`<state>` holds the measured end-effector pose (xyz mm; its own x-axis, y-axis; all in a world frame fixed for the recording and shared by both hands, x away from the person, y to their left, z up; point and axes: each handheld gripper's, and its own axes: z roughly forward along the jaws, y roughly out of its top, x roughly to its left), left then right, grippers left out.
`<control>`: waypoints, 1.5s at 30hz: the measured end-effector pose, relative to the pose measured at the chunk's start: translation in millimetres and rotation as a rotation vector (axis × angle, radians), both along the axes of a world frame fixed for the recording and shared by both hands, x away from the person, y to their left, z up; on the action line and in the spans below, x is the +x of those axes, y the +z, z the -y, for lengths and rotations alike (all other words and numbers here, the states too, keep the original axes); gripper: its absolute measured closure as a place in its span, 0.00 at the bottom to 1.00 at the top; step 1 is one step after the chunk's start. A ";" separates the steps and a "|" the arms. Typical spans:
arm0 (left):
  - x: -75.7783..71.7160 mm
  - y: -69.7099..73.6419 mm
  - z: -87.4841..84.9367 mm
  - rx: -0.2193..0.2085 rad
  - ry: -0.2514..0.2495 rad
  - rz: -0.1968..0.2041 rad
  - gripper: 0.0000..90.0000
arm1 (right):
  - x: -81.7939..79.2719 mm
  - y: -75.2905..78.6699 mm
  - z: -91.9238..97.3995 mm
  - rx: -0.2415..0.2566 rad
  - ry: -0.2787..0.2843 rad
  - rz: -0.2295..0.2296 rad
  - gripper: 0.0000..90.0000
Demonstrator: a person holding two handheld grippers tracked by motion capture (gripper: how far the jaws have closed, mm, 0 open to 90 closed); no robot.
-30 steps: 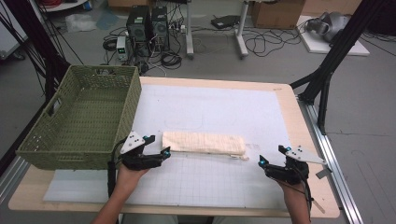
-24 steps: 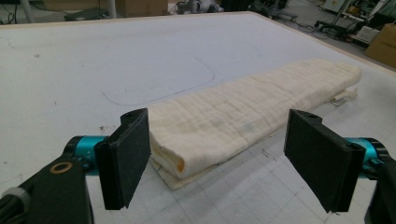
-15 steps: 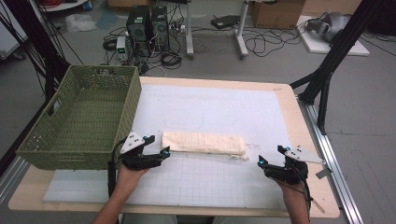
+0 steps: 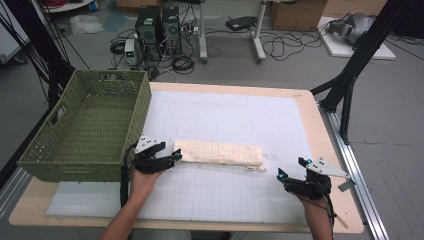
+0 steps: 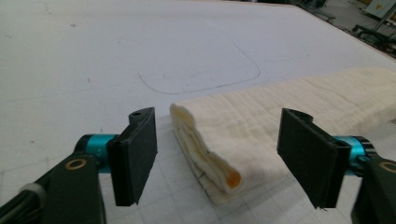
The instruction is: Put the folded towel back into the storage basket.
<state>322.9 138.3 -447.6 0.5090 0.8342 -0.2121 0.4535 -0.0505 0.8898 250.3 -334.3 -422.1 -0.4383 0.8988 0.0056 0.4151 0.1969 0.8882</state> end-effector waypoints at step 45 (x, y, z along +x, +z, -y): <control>9.0 -4.6 15.9 0.178 -0.115 -0.117 0.86 | 58.8 -18.8 -74.5 -0.040 0.026 -0.171 0.46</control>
